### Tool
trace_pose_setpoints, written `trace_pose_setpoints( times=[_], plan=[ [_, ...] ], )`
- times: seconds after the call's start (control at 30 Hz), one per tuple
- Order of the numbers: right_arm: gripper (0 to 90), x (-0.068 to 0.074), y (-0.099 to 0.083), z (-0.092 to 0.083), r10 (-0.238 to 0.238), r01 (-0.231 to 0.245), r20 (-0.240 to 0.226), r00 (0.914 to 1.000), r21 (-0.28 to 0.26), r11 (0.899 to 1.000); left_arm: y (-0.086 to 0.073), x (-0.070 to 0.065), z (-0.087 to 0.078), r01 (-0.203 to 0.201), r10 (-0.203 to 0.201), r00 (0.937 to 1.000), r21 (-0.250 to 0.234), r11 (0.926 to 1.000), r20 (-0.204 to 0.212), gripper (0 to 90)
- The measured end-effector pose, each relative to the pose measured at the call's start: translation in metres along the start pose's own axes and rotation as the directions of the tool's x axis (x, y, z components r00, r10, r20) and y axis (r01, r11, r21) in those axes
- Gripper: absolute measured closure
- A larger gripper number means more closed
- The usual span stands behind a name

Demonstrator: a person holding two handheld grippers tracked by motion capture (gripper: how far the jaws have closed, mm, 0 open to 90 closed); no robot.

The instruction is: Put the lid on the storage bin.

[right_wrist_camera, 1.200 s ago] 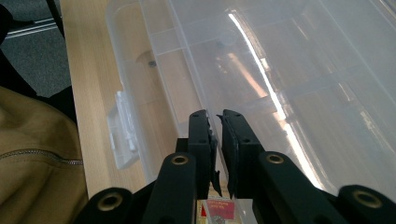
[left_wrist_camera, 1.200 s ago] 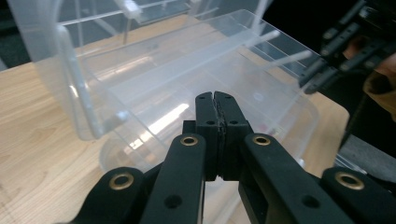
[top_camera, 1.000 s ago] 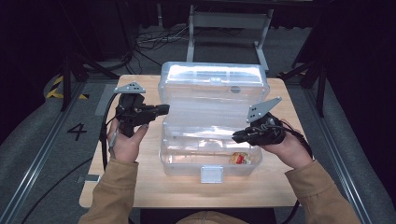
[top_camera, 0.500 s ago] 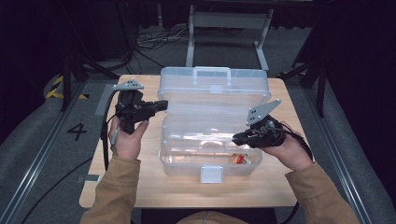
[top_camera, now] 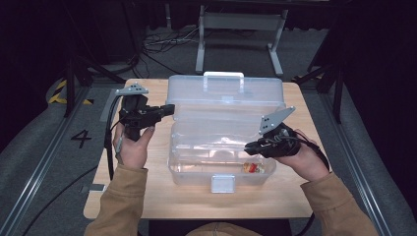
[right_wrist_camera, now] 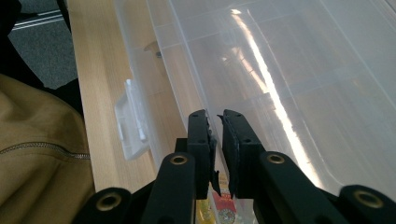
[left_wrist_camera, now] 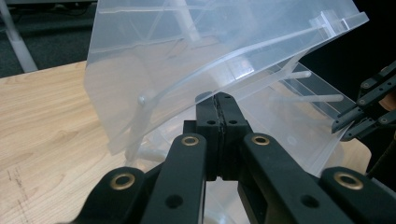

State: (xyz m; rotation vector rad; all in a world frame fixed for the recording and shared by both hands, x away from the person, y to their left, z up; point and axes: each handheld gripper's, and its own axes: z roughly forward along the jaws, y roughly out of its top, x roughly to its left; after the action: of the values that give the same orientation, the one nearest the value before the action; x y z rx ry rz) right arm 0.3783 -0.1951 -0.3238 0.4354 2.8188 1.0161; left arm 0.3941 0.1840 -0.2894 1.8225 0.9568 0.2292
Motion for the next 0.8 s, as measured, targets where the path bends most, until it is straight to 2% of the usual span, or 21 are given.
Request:
trace_pose_setpoints(
  times=[0.37,0.47,0.57,0.63,0.8],
  plan=[
    [79.5,0.002,0.000,-0.002,-0.009,0.010,0.020,0.9997,-0.010,1.000,-0.001,0.001,0.000,-0.004,0.004,0.9998,0.022,0.9998,0.019,89.6],
    [77.4,0.003,-0.002,-0.010,0.002,0.000,0.029,0.9996,-0.061,0.998,-0.002,0.000,0.000,-0.013,0.012,0.9997,0.032,0.9994,0.022,89.6],
    [79.5,0.002,-0.006,-0.020,0.025,-0.020,0.037,0.9990,-0.115,0.993,-0.002,-0.002,-0.001,-0.021,0.020,0.9996,0.038,0.9991,0.022,89.6],
    [80.7,0.002,-0.007,-0.022,0.032,-0.027,0.039,0.9987,-0.126,0.992,-0.003,-0.003,-0.001,-0.019,0.019,0.9996,0.040,0.9990,0.019,89.6],
    [88.3,0.002,-0.019,-0.034,0.070,-0.053,0.070,0.9951,-0.226,0.973,-0.005,-0.005,-0.003,-0.040,0.039,0.9990,0.062,0.9973,0.021,89.6]
  ],
)
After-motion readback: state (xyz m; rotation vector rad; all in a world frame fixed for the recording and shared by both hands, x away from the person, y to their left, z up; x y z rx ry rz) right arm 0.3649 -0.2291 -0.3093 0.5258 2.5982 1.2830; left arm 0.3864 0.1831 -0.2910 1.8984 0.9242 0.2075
